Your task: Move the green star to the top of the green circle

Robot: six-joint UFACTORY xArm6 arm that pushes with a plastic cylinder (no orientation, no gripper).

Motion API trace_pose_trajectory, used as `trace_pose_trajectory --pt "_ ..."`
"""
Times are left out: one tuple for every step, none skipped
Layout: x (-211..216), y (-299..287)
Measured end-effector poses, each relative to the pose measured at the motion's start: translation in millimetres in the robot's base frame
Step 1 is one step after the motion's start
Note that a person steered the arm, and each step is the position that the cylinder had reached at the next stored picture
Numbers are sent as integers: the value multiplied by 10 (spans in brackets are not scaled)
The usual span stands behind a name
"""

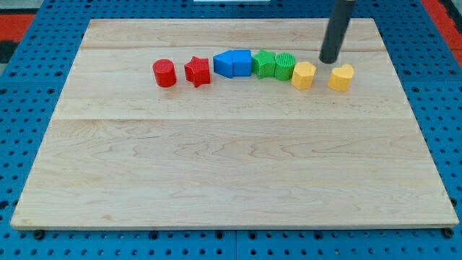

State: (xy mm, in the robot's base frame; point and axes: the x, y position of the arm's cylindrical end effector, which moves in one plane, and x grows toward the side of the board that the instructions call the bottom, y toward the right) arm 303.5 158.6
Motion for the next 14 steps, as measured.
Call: trace_pose_trajectory --pt "-39 -342" --pt "-61 -659" --pt "-51 -804" --pt "55 -807" --pt "199 -809" --pt "283 -785" --pt "440 -652" --pt "588 -604" --pt "776 -599" --pt "897 -900" --pt "891 -1260" --pt "763 -1475" --pt "663 -1485" --pt "628 -1451"
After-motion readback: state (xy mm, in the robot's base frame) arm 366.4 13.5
